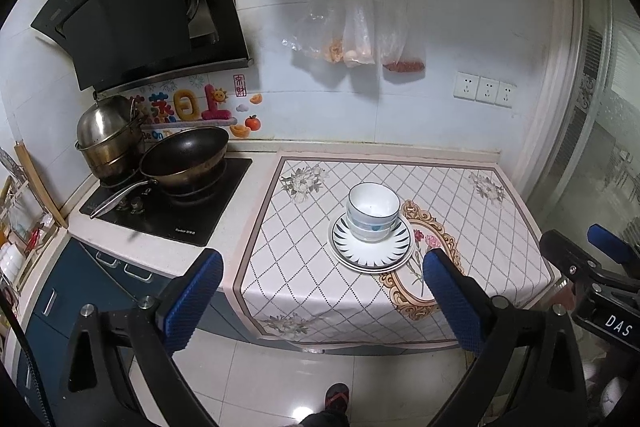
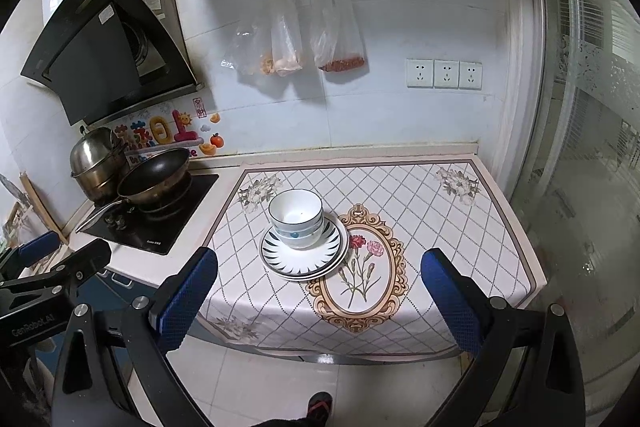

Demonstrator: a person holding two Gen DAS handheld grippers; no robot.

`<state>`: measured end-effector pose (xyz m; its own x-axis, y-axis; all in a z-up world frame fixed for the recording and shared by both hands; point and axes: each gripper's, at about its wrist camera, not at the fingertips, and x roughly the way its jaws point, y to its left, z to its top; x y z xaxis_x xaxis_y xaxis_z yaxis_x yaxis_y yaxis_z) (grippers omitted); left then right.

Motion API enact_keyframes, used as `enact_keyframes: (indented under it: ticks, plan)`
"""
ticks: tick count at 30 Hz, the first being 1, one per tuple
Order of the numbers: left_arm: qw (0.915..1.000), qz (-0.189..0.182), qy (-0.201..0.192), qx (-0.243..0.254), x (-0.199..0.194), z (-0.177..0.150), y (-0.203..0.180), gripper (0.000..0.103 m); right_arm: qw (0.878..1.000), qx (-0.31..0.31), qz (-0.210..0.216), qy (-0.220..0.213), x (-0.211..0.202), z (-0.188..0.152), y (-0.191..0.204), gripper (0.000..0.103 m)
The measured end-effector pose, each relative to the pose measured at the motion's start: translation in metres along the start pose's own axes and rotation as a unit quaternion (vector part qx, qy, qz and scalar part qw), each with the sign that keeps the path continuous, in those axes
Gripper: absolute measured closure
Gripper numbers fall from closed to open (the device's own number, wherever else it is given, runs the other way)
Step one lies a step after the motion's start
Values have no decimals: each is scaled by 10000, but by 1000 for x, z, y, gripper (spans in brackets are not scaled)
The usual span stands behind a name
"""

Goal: Organize plates and bowls

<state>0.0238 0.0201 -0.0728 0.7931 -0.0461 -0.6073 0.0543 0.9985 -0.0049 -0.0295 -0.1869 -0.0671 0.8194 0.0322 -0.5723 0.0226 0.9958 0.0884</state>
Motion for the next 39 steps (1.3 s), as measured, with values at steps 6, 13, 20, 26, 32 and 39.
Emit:
enact_keyframes:
  ticks: [6, 13, 20, 26, 32, 39]
  plan:
    - [10000, 4, -9, -17, 1, 1, 0, 1, 10000, 13, 2, 5, 1, 1, 0, 0]
    - [10000, -9, -9, -31, 2, 3, -2, 1, 10000, 16, 5, 33, 3, 2, 0, 0]
    - [10000, -36, 5, -55, 3, 2, -2, 1, 10000, 5, -6, 39, 7, 3, 1, 0]
    - [10000, -45, 2, -57, 4, 3, 0, 1, 10000, -11, -16, 40, 8, 2, 4, 0]
    - [10000, -2, 20, -68, 4, 2, -4, 1, 10000, -9, -8, 42, 6, 0, 5, 0]
    - [9998, 8, 52, -185, 2, 0, -6, 1, 10000, -4, 14, 44, 7, -2, 6, 0]
